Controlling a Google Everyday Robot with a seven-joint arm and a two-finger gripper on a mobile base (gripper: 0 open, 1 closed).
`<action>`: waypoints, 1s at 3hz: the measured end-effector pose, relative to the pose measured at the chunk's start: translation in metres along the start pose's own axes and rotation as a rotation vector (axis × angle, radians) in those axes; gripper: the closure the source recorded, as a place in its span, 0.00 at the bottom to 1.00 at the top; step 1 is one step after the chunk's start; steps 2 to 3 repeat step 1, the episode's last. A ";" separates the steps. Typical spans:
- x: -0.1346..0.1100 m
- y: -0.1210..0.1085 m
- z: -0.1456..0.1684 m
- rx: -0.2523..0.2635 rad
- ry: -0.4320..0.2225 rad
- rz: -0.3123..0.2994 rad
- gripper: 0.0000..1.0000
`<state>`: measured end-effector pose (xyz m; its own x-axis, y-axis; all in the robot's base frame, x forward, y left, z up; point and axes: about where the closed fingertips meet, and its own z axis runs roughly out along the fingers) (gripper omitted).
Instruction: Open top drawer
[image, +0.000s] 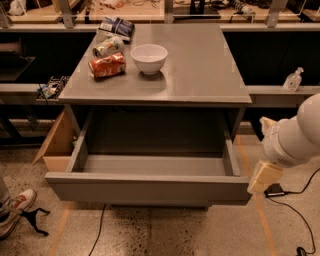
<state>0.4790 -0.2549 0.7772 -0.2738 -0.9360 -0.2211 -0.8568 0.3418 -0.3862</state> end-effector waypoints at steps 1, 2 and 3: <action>0.034 -0.047 -0.040 0.068 0.021 0.035 0.00; 0.034 -0.047 -0.040 0.068 0.021 0.035 0.00; 0.034 -0.047 -0.040 0.068 0.021 0.035 0.00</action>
Offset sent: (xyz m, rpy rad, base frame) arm 0.0000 0.0000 0.0000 0.0000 0.0000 0.0000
